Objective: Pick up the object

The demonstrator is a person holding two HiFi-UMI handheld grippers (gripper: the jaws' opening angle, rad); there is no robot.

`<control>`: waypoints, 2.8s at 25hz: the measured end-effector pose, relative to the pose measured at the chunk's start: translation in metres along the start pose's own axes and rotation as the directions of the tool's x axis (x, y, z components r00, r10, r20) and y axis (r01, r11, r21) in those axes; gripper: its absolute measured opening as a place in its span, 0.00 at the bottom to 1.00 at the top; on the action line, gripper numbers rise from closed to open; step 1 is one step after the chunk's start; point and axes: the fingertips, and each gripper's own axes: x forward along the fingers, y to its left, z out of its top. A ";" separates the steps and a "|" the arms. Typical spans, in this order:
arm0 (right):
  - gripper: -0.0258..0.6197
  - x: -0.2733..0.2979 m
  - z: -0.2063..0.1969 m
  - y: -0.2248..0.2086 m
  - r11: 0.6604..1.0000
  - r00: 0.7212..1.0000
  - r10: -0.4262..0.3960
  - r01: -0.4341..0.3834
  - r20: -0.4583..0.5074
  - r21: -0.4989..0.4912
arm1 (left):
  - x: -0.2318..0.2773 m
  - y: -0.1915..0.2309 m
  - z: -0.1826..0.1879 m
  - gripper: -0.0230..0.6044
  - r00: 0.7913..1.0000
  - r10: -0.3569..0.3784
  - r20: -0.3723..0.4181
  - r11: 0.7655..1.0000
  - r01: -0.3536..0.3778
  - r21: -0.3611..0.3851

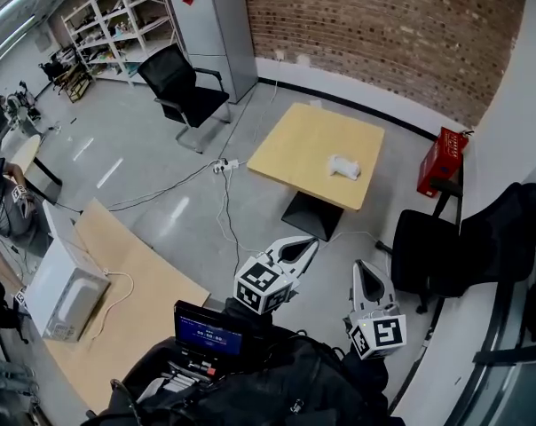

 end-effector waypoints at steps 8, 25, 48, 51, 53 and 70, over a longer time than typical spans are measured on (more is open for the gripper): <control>0.05 0.002 -0.008 -0.011 0.997 0.999 0.053 -0.053 0.009 0.048 | 0.020 -0.004 -0.012 0.03 0.999 -0.011 -0.039 1.000 0.011 0.004; 0.05 0.105 -0.015 -0.046 0.993 0.997 0.074 -0.071 -0.037 0.096 | 0.084 0.083 0.003 0.03 0.999 -0.034 -0.040 0.999 0.033 -0.027; 0.05 0.249 -0.002 -0.096 0.997 0.998 0.017 -0.013 -0.053 0.079 | 0.163 0.208 0.035 0.03 0.996 -0.079 -0.031 0.995 0.076 -0.065; 0.05 0.260 -0.004 -0.097 0.997 0.998 0.003 0.002 -0.061 0.082 | 0.167 0.218 0.037 0.03 0.995 -0.092 -0.033 0.993 0.089 -0.078; 0.05 0.266 -0.006 -0.096 0.997 0.998 0.000 0.006 -0.069 0.083 | 0.169 0.226 0.036 0.03 0.995 -0.091 -0.034 0.992 0.088 -0.085; 0.05 0.314 -0.023 -0.101 0.999 0.989 0.034 -0.028 -0.141 0.046 | 0.175 0.266 0.022 0.03 0.998 -0.042 -0.051 0.985 0.032 -0.170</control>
